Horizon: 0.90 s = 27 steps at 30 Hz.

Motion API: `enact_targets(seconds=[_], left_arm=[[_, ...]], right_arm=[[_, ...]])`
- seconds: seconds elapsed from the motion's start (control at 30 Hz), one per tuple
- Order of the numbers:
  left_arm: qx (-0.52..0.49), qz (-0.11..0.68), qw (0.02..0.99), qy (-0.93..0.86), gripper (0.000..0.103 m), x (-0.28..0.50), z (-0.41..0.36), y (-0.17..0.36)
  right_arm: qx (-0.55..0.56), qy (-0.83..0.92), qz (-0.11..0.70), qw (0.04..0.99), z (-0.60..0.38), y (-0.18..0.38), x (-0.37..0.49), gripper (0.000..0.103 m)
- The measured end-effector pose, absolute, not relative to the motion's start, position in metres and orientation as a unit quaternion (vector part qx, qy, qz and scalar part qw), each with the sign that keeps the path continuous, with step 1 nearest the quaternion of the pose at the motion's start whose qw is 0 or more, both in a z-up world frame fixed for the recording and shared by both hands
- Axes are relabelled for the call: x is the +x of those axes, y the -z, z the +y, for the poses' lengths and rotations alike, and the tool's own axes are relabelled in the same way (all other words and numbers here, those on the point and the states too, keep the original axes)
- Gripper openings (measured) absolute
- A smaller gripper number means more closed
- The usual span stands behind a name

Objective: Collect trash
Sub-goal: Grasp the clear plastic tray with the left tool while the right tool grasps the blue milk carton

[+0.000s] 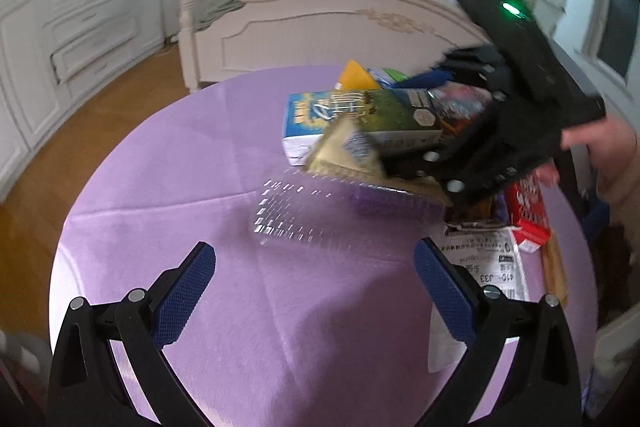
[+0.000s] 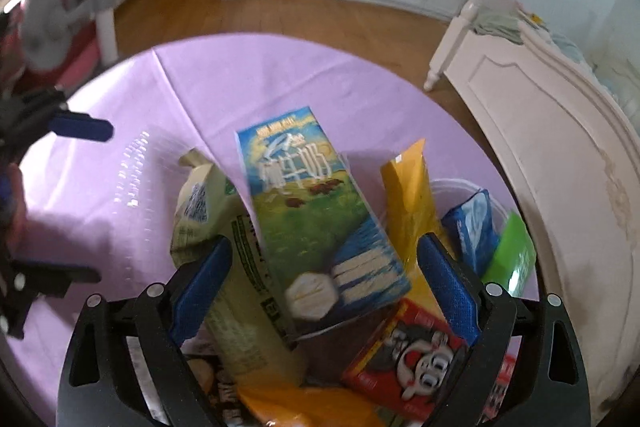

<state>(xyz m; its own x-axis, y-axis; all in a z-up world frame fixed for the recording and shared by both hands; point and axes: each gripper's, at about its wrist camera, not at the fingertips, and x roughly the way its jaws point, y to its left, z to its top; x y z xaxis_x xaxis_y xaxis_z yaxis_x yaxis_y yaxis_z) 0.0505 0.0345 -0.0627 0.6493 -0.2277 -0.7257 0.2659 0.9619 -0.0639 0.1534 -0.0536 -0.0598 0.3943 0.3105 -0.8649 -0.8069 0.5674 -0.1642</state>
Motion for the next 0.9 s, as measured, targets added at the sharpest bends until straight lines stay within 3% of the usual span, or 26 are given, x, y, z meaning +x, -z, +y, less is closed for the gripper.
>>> enact_targets(seconds=[0.03, 0.07, 0.1, 0.2, 0.53, 0.9], left_arm=[[0.028, 0.396, 0.907, 0.139, 0.098, 0.052, 0.034, 0.063], [0.029, 0.392, 0.909, 0.141, 0.098, 0.053, 0.034, 0.062], [0.03, 0.39, 0.909, 0.141, 0.098, 0.054, 0.035, 0.062], [0.04, 0.388, 0.91, 0.142, 0.098, 0.061, 0.041, 0.059], [0.016, 0.422, 0.894, 0.149, 0.098, 0.065, 0.035, 0.065], [0.022, 0.419, 0.902, 0.101, 0.098, 0.069, 0.007, 0.056]], right_arm=[[-0.295, -0.357, 0.418, 0.781, -0.052, 0.061, 0.154, 0.092], [-0.29, -0.357, 0.419, 0.783, -0.055, 0.06, 0.155, 0.081], [-0.283, -0.358, 0.423, 0.783, -0.053, 0.062, 0.155, 0.059], [-0.236, -0.344, 0.429, 0.801, -0.063, 0.055, 0.167, 0.052], [0.084, -0.316, 0.389, 0.861, -0.172, -0.005, 0.138, 0.052], [0.136, -0.259, 0.399, 0.869, -0.224, 0.011, 0.073, 0.052]])
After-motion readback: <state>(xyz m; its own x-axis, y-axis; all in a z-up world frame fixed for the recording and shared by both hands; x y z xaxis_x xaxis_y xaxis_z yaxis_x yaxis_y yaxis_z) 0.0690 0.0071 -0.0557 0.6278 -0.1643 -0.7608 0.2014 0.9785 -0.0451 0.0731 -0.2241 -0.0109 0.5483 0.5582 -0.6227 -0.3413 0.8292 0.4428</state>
